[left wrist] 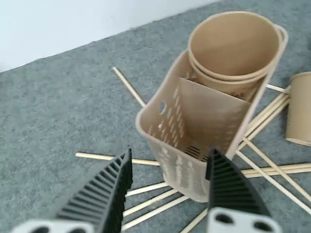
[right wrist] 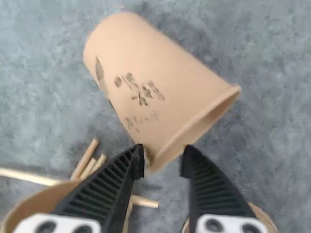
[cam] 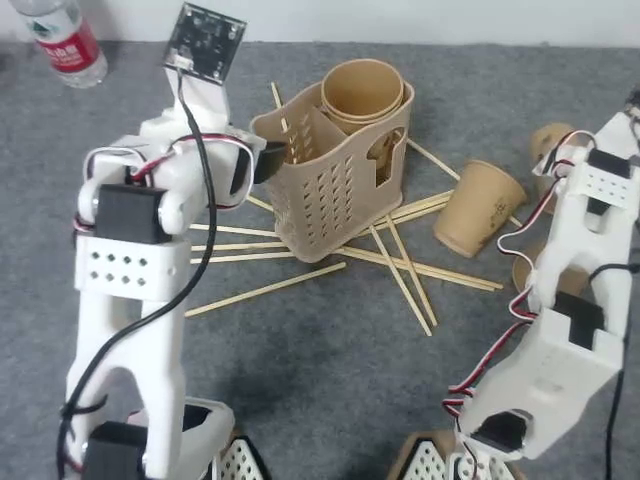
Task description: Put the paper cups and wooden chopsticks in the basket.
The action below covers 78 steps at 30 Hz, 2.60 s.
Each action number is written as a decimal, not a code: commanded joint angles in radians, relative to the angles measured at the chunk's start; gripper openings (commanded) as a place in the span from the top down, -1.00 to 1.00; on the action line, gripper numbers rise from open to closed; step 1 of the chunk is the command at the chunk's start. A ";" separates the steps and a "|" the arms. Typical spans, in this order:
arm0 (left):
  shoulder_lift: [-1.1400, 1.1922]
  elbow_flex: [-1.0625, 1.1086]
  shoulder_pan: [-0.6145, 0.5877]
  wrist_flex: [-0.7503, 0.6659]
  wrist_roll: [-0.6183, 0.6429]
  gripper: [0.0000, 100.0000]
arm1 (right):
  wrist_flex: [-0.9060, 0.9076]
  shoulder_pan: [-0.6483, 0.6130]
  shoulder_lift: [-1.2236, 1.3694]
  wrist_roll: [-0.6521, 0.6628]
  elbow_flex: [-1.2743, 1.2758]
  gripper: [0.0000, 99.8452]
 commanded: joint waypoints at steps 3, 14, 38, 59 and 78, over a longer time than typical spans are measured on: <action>-0.026 -0.002 0.041 -0.026 0.017 0.53 | -0.067 0.015 0.007 -0.009 -0.054 0.56; -0.026 0.001 0.040 -0.020 0.017 0.53 | -0.272 -0.001 0.117 0.112 -0.057 0.85; -0.028 0.048 -0.135 0.034 0.201 0.53 | 0.249 -0.254 -0.730 0.707 -0.058 0.98; -0.028 0.513 -0.295 -0.301 0.577 0.53 | 0.492 -0.688 -0.619 1.008 -0.423 0.98; -0.021 0.664 -0.296 -0.512 0.589 0.53 | 0.780 -0.722 -0.203 1.056 -0.876 0.98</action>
